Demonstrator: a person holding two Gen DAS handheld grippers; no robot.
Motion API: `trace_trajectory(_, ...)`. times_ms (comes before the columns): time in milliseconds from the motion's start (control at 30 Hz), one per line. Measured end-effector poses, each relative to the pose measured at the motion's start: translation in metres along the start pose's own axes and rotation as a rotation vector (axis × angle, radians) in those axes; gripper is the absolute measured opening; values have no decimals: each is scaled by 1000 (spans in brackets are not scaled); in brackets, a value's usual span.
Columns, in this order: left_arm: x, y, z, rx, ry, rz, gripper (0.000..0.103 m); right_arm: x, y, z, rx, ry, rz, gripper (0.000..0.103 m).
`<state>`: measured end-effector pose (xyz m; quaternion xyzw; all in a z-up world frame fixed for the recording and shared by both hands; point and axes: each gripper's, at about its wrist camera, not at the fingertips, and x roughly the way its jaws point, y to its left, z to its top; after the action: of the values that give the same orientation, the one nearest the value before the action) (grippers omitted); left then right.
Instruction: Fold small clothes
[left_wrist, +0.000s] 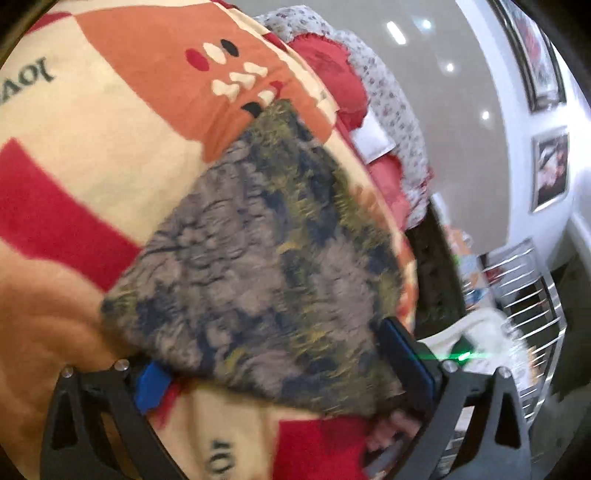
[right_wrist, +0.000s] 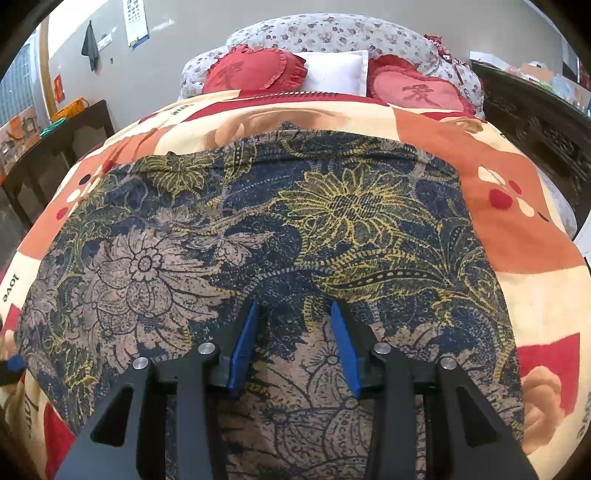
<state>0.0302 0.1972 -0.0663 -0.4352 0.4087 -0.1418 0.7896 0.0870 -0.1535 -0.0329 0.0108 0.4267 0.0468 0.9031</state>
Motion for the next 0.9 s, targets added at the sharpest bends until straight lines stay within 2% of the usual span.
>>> trace_trajectory(67,0,-9,-3,30,-6,-26,101,0,0,1,-1,0,-1,44)
trace_trajectory(167,2,-12,-6,101,-45,2,101,0,0,1,0,0,2,44)
trace_trajectory(233,6,-3,-7,87,-42,17,96,0,0,1,-2,0,-1,44)
trace_trajectory(333,3,-9,-11,122,-46,-7,94,0,0,1,-1,-1,-1,44)
trace_trajectory(467,-4,7,10,21,-99,-33,84,0,0,1,-1,-1,0,44)
trace_trajectory(500,-3,11,15,-5,-103,-24,76,0,0,1,-2,-1,-2,44)
trace_trajectory(567,-2,15,20,-19,-111,-3,69,0,0,1,-2,-1,-2,44)
trace_trajectory(667,2,9,17,23,-112,48,57,0,0,1,-1,-1,0,44)
trace_trajectory(700,2,6,16,47,-116,77,50,0,0,1,-1,-1,-1,44)
trace_trajectory(733,1,4,15,63,-122,110,36,0,0,1,-1,-2,-1,44)
trace_trajectory(800,-1,4,14,76,-145,186,23,1,0,1,-2,-1,-2,44)
trace_trajectory(867,-5,1,11,113,-170,221,19,1,0,1,-4,-1,-4,44)
trace_trajectory(900,-5,-9,6,178,-195,254,17,0,1,1,-6,-1,-6,44)
